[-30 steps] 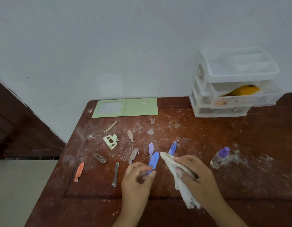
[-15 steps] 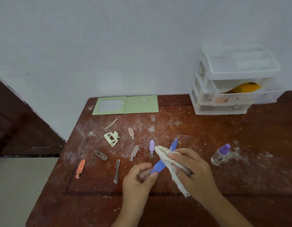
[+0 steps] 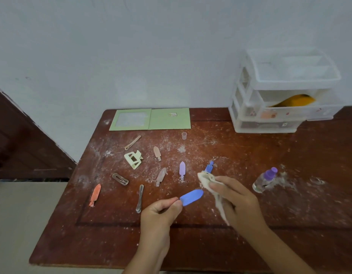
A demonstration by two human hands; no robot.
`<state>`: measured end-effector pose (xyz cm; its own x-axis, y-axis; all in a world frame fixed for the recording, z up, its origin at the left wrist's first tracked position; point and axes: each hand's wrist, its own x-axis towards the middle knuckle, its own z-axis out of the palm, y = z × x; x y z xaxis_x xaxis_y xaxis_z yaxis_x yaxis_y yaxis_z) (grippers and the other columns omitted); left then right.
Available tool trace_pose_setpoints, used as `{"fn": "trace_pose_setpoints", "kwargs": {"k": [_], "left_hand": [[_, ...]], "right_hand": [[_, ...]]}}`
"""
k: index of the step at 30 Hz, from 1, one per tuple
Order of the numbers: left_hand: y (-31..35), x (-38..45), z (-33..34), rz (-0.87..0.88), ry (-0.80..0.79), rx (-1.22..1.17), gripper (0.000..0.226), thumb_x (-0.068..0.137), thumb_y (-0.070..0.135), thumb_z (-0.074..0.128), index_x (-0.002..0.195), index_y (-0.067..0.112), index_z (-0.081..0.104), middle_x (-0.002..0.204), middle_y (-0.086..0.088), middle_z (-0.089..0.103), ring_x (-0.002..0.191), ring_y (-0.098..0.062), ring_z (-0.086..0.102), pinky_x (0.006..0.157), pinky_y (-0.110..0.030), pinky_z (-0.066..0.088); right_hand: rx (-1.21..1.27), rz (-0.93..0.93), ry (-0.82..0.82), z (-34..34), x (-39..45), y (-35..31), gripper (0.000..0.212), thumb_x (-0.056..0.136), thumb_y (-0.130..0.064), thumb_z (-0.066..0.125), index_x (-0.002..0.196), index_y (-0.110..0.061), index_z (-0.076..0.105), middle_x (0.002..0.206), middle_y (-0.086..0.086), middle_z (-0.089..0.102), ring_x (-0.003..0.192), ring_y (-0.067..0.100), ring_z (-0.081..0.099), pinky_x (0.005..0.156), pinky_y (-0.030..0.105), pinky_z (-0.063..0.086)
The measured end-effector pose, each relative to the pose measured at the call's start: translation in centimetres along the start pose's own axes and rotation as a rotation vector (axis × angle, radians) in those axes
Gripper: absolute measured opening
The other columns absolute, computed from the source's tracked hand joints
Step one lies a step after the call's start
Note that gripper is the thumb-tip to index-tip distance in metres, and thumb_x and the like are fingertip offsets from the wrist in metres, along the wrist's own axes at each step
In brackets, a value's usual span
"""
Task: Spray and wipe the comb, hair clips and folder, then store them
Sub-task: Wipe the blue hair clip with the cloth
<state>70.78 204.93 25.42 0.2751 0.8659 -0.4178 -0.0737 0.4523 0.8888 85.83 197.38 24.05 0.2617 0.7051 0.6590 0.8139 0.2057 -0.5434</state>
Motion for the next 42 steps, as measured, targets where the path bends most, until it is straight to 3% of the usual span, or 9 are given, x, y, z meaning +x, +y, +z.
{"fn": "trace_pose_setpoints", "kwargs": {"k": [8,11,14,18,23,30,36,39,42], "left_hand": [[0.4,-0.3,0.6,-0.03,-0.062,-0.09,0.024,0.077,-0.016,0.055,0.061,0.0,0.064,0.049,-0.003,0.067,0.047,-0.006,0.064,0.05,-0.012,0.052],[0.0,-0.2,0.4,-0.014,-0.023,-0.037,0.027,0.077,-0.015,0.057,0.059,0.005,0.065,0.046,0.001,0.065,0.048,-0.007,0.062,0.049,-0.01,0.051],[-0.2,0.0,0.5,0.006,-0.069,0.024,0.04,0.074,-0.014,0.061,0.046,0.013,0.07,0.051,0.003,0.068,0.054,-0.009,0.061,0.051,-0.012,0.052],[0.6,0.3,0.7,0.084,-0.149,0.122,0.04,0.073,-0.012,0.063,0.049,0.019,0.072,0.055,0.006,0.069,0.057,-0.004,0.062,0.056,-0.013,0.051],[0.1,-0.2,2.0,-0.057,-0.141,-0.117,0.024,0.08,-0.013,0.053,0.074,0.007,0.066,0.057,0.001,0.07,0.054,-0.002,0.064,0.054,-0.01,0.052],[-1.3,-0.6,3.3,-0.062,-0.151,0.036,0.03,0.087,0.006,0.053,0.061,0.012,0.065,0.066,-0.009,0.049,0.054,-0.01,0.037,0.052,-0.02,0.031],[0.0,-0.4,2.6,0.033,-0.264,0.209,0.023,0.096,0.004,0.032,0.082,0.011,0.049,0.065,-0.001,0.061,0.046,-0.006,0.057,0.044,-0.016,0.04],[0.0,-0.7,1.7,0.126,-0.413,0.431,0.02,0.094,0.005,0.038,0.083,0.014,0.052,0.05,0.004,0.061,0.036,-0.004,0.05,0.04,-0.015,0.036],[0.5,-1.0,1.3,0.234,-0.469,0.554,0.023,0.092,0.004,0.045,0.08,0.019,0.058,0.046,0.008,0.061,0.036,-0.001,0.051,0.042,-0.011,0.036]], "right_hand": [[-0.001,-0.028,-0.04,2.1,-1.9,-1.1,0.022,0.098,-0.02,0.038,0.105,-0.016,0.059,0.116,-0.004,0.058,0.101,0.006,0.059,0.088,0.014,0.047],[0.006,0.295,0.021,0.1,-1.3,0.3,0.027,0.079,-0.011,0.052,0.098,-0.025,0.065,0.103,-0.014,0.063,0.092,0.007,0.062,0.079,0.004,0.045],[0.433,0.721,-0.067,-1.1,-0.9,-0.6,0.026,0.067,-0.027,0.061,0.089,-0.038,0.068,0.092,-0.029,0.066,0.09,-0.006,0.059,0.072,0.005,0.046],[0.573,0.858,-0.207,-0.7,-0.7,-1.5,0.024,0.06,-0.029,0.067,0.084,-0.026,0.066,0.074,-0.019,0.069,0.065,-0.002,0.063,0.057,0.012,0.047],[0.673,0.98,0.019,0.2,-0.7,-2.1,0.013,0.077,0.001,0.067,0.078,-0.012,0.065,0.052,0.005,0.062,0.047,0.019,0.055,0.049,0.028,0.046],[0.36,0.823,-0.044,0.5,-0.8,-3.5,0.03,0.078,-0.004,0.067,0.073,-0.034,0.062,0.072,-0.01,0.067,0.07,-0.005,0.059,0.06,0.005,0.042],[0.368,0.61,0.058,-1.4,-0.5,-2.1,0.033,0.082,-0.021,0.061,0.09,-0.053,0.062,0.097,-0.022,0.065,0.091,-0.008,0.058,0.071,0.001,0.042],[0.377,0.406,-0.094,-2.3,0.4,-1.3,0.026,0.08,-0.047,0.054,0.104,-0.055,0.056,0.116,-0.032,0.054,0.106,-0.006,0.053,0.083,0.006,0.042],[0.385,0.343,-0.323,-2.2,1.2,-0.8,0.031,0.079,-0.035,0.051,0.103,-0.051,0.058,0.124,-0.031,0.047,0.111,-0.006,0.049,0.086,0.007,0.04]]}}
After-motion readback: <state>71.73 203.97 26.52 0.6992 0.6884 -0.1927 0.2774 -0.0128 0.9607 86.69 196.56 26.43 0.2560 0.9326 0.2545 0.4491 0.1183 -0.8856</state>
